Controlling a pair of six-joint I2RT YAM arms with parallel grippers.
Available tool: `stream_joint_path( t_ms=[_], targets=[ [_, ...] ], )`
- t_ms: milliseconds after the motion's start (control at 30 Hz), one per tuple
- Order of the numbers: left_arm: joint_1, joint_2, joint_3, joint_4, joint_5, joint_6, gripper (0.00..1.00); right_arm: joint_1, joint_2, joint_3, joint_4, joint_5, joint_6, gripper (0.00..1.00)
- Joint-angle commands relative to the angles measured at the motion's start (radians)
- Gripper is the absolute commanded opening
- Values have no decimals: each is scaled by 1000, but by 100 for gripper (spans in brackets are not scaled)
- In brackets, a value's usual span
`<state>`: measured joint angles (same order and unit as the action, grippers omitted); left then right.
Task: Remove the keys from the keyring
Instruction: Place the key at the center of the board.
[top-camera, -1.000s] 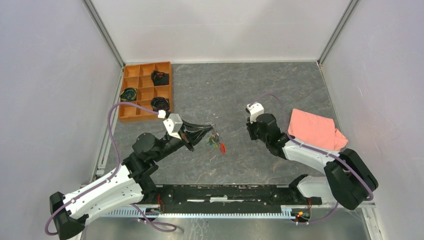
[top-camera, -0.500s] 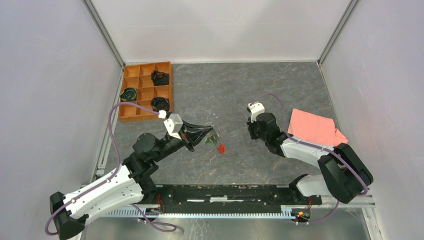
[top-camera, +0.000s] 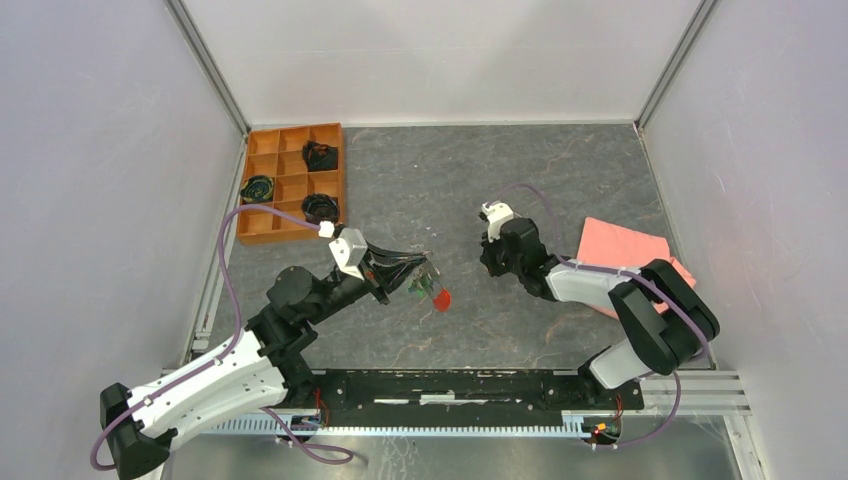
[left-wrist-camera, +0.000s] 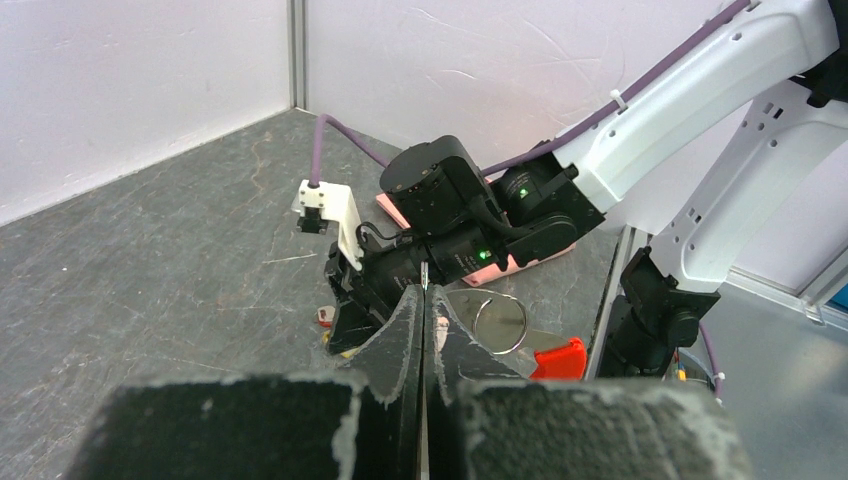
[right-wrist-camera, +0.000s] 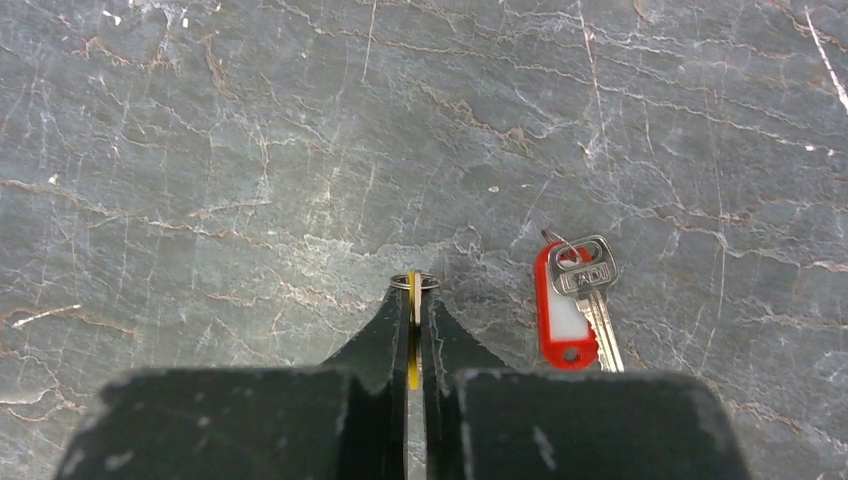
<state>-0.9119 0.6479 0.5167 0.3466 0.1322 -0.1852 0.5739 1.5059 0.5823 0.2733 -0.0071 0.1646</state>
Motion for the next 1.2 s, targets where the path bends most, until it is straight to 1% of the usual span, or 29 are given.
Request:
stream_joint_path(
  t_ms=[0, 67, 433, 600, 733, 933, 1033, 1167],
  targets=[
    [-1, -8, 6, 71, -16, -27, 2, -1, 26, 35, 4, -21, 18, 7],
    [-1, -7, 5, 71, -17, -27, 2, -1, 25, 32, 4, -12, 19, 12],
    [-1, -5, 3, 66, -29, -30, 2, -1, 6, 34, -7, -7, 16, 22],
    [-1, -5, 4, 63, -34, -30, 2, -1, -36, 34, -17, -5, 10, 29],
    [-1, -1, 5, 60, -42, -34, 2, 0, -105, 37, -39, 1, -5, 35],
    [-1, 7, 1, 61, -60, -46, 2, 0, -257, 52, -108, -3, -53, 43],
    [-1, 13, -1, 64, -68, -52, 2, -2, -347, 66, -150, -37, -87, 47],
    [-1, 19, -9, 73, -82, -60, 2, -1, -463, 99, -216, -120, -124, 49]
  ],
)
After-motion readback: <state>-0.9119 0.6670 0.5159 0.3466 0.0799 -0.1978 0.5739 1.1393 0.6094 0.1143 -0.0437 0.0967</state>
